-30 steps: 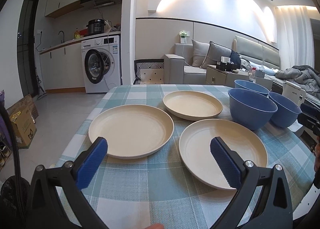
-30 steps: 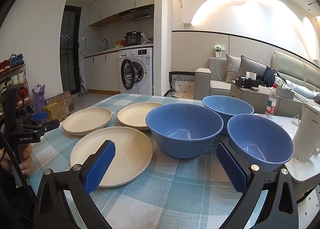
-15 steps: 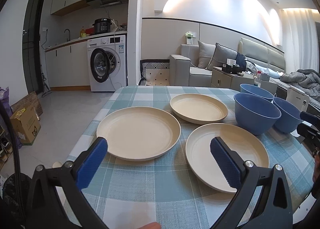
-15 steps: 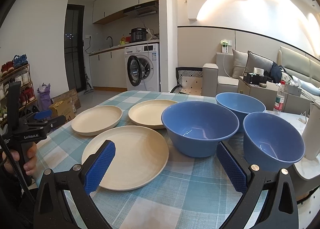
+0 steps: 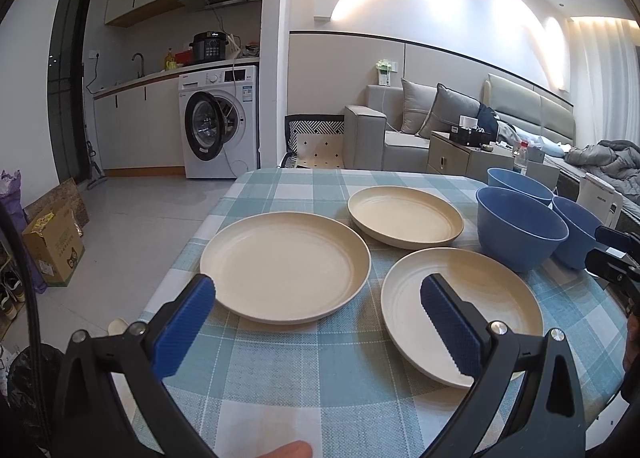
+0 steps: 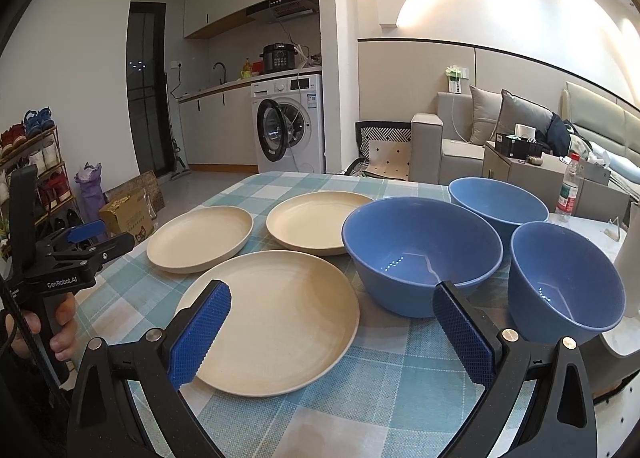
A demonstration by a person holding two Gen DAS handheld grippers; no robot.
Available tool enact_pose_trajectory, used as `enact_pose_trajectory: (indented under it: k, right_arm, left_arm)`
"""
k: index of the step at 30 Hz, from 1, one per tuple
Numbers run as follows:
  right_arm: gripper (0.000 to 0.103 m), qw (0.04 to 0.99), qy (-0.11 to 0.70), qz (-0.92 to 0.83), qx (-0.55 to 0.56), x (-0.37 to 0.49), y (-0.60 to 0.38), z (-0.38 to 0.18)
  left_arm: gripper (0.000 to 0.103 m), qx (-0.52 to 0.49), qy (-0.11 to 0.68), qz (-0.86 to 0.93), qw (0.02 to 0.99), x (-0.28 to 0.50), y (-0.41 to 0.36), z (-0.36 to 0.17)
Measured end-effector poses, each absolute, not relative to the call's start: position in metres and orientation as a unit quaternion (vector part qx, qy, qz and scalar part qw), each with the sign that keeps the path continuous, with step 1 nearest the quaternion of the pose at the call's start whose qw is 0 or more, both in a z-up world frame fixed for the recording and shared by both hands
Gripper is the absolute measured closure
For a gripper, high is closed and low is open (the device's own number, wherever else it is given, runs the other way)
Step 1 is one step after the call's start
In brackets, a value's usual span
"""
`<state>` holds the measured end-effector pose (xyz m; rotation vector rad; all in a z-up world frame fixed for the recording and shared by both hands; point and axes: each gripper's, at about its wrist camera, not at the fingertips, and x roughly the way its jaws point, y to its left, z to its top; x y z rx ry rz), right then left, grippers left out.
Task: Organize plates and bowls
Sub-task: 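Move both grippers forward toward the rims of the cream plates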
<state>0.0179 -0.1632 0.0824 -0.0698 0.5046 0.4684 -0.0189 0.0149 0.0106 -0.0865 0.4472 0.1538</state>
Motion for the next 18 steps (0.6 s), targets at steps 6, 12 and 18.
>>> enact_pose_trajectory:
  k: [6,12,18]
  right_arm:
    - [0.0,0.938,0.251,0.236,-0.032,0.024,-0.158,0.089]
    - [0.0,0.936,0.249,0.246,-0.032,0.029,-0.151,0.098]
    - [0.0,0.933,0.251,0.257,-0.032,0.036,-0.142,0.105]
  left_arm:
    - [0.0,-0.045,0.228,0.08,0.969,-0.014,0.018,0.012]
    - [0.0,-0.044,0.228,0.079,0.969,-0.01,0.018,0.015]
    - [0.0,-0.042,0.228,0.075,0.97,-0.007,0.019,0.018]
